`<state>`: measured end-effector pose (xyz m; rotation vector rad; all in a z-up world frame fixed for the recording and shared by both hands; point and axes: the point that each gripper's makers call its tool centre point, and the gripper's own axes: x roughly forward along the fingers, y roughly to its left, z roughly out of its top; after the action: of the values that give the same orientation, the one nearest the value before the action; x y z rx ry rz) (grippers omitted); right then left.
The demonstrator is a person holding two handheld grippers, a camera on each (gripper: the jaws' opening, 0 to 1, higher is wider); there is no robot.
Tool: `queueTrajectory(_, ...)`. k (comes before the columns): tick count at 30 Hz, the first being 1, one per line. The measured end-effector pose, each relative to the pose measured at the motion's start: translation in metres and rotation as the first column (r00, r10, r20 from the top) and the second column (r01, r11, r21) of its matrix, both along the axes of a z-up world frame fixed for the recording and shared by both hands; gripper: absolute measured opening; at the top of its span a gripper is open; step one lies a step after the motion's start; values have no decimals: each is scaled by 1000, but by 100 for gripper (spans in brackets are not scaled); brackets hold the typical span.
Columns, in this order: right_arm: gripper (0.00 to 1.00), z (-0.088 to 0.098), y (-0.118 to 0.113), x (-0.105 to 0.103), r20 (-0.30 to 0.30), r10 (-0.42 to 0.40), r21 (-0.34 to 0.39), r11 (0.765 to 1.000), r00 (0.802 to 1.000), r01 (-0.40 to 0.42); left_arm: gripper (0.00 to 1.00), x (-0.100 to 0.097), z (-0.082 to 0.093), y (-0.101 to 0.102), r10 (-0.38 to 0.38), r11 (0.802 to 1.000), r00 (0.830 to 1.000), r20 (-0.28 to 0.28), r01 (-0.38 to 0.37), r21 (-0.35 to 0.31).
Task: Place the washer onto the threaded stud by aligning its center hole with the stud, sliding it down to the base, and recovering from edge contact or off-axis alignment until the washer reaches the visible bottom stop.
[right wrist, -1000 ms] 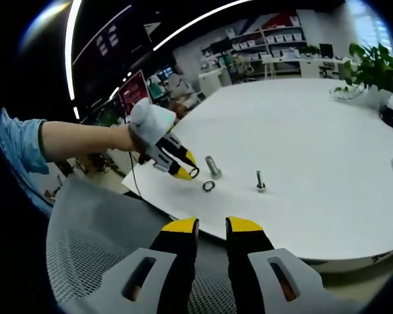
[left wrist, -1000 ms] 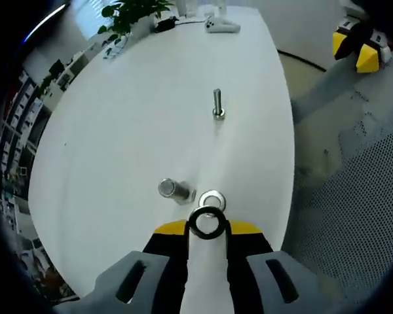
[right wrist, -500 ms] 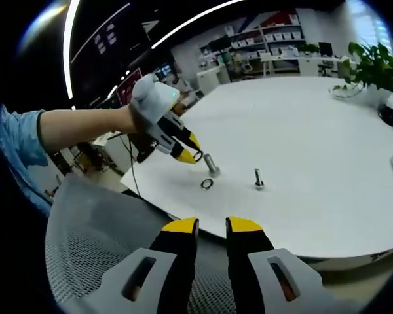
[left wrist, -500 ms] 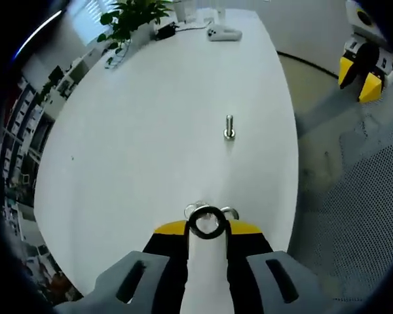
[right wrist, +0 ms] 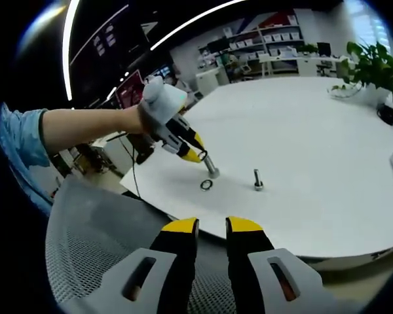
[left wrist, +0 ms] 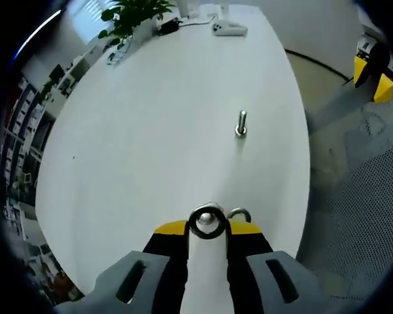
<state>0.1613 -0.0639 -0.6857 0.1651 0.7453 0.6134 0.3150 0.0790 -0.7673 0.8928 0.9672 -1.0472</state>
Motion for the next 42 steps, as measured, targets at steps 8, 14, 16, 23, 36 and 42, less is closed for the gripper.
queueTrajectory(8,20,-1,-1,0,-5,-1,-5,1000,1000,1,19,5,-7,-4,1,1000,1000,-16,-1,11)
queueTrajectory(14,20,-2,-1,0,-9,-3,-9,1000,1000,3,19,6,-12,-4,-8,1000,1000,-22,9,24)
queueTrajectory(16,20,-1,-1,1,-7,-10,-8,1000,1000,9,19,5,-14,-4,-13,999,1000,-24,14,31)
queueTrajectory(23,19,-2,-1,0,-13,-8,-15,1000,1000,8,19,4,-24,-3,-24,999,999,-38,26,44)
queueTrajectory(36,19,-2,-1,0,-17,-10,-17,1000,1000,10,19,5,-45,-2,-14,999,998,-67,17,47)
queueTrajectory(42,19,-3,-1,0,-21,-6,-22,1000,1000,6,19,6,-44,-3,-2,999,997,-73,4,33)
